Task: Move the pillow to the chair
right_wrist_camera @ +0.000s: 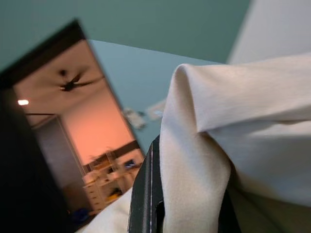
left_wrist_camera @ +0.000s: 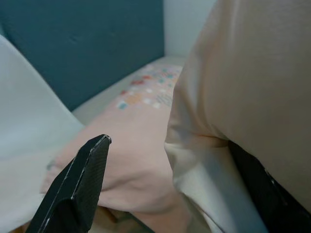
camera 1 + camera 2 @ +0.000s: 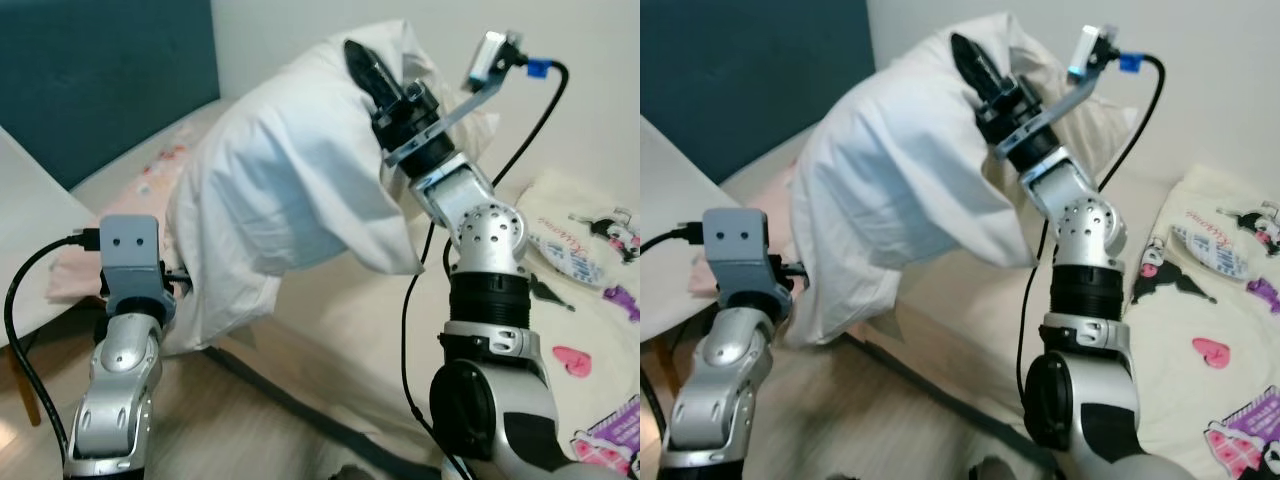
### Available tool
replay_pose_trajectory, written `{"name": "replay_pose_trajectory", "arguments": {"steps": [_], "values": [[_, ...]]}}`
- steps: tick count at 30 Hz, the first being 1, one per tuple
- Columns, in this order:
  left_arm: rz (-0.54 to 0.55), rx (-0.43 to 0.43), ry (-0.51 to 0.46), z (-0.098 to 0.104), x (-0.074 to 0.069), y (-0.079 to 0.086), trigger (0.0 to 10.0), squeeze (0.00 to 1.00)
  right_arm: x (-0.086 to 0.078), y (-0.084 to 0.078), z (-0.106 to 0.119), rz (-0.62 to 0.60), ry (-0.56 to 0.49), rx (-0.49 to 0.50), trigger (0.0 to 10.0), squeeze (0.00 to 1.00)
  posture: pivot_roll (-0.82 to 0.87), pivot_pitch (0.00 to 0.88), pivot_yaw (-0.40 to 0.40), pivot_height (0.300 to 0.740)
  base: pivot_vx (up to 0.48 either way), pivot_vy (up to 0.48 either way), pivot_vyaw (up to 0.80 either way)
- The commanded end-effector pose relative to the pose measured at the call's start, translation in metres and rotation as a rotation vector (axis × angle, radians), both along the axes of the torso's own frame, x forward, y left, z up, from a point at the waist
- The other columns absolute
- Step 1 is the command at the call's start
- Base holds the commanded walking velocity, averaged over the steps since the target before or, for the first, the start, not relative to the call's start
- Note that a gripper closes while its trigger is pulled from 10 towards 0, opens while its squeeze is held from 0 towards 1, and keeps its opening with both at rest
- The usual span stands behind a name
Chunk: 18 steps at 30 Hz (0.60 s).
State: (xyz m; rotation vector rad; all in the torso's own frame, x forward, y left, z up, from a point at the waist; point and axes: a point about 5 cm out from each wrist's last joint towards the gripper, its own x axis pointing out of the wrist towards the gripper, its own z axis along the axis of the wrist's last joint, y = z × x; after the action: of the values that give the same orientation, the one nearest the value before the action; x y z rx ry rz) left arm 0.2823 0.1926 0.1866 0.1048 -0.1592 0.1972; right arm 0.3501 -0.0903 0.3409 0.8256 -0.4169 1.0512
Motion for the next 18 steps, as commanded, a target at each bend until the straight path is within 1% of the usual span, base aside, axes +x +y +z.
{"name": "replay_pose_trajectory", "arguments": {"steps": [1, 3, 4, 5, 9, 10, 11, 13, 16, 17, 18], "values": [[-0.027, 0.024, 0.0, -0.003, 0.001, -0.007, 10.0, 0.0, -0.013, 0.015, 0.013, 0.076, -0.079, 0.002, 0.0, 0.0, 0.1, 0.0, -0.104, 0.671, 0.0, 0.0, 0.0], [-0.031, 0.052, 0.005, -0.005, 0.0, -0.008, 10.0, 0.0, -0.015, 0.026, 0.004, 0.105, -0.053, -0.018, 0.0, 0.0, 0.1, 0.0, -0.104, 0.68, 0.0, 0.0, 0.0], [-0.031, 0.052, 0.005, -0.005, 0.0, -0.008, 10.0, 0.0, -0.015, 0.026, 0.004, 0.105, -0.053, -0.018, 0.0, 0.0, 0.1, 0.0, -0.104, 0.68, 0.0, 0.0, 0.0], [-0.031, 0.064, 0.011, -0.007, -0.002, -0.007, 10.0, 0.0, -0.016, 0.033, -0.007, 0.129, -0.023, -0.037, 0.0, 0.0, 0.1, 0.0, -0.104, 0.69, 0.0, 0.0, 0.0], [-0.031, 0.065, 0.014, -0.008, -0.002, -0.007, 10.0, 0.0, -0.016, 0.036, -0.012, 0.138, -0.011, -0.045, 0.0, 0.0, 0.1, 0.0, -0.104, 0.695, 0.0, 0.0, 0.0], [-0.031, 0.069, 0.021, -0.01, -0.003, -0.006, 10.0, 0.0, -0.017, 0.041, -0.023, 0.148, 0.018, -0.071, 0.0, 0.0, 0.1, 0.0, -0.104, 0.7, 0.0, 0.0, 0.0], [-0.031, 0.069, 0.021, -0.01, -0.003, -0.006, 10.0, 0.0, -0.017, 0.041, -0.023, 0.148, 0.018, -0.071, 0.0, 0.0, 0.1, 0.0, -0.104, 0.7, 0.0, 0.0, 0.0], [-0.028, 0.075, 0.036, -0.014, -0.005, -0.005, 10.0, 0.0, -0.019, 0.05, -0.049, 0.16, 0.079, -0.142, 0.0, 0.0, 0.1, 0.0, -0.101, 0.71, 0.0, 0.0, 0.0], [-0.028, 0.075, 0.036, -0.014, -0.005, -0.005, 10.0, 0.0, -0.019, 0.05, -0.049, 0.16, 0.079, -0.142, 0.0, 0.0, 0.1, 0.0, -0.101, 0.71, 0.0, 0.0, 0.0], [-0.027, 0.075, 0.041, -0.015, -0.006, -0.005, 10.0, 0.0, -0.02, 0.053, -0.059, 0.162, 0.1, -0.171, 0.0, 0.0, 0.1, 0.0, -0.101, 0.715, 0.0, 0.0, 0.0], [-0.027, 0.075, 0.041, -0.015, -0.006, -0.005, 10.0, 0.0, -0.02, 0.053, -0.059, 0.162, 0.1, -0.171, 0.0, 0.0, 0.1, 0.0, -0.101, 0.715, 0.0, 0.0, 0.0]]}}
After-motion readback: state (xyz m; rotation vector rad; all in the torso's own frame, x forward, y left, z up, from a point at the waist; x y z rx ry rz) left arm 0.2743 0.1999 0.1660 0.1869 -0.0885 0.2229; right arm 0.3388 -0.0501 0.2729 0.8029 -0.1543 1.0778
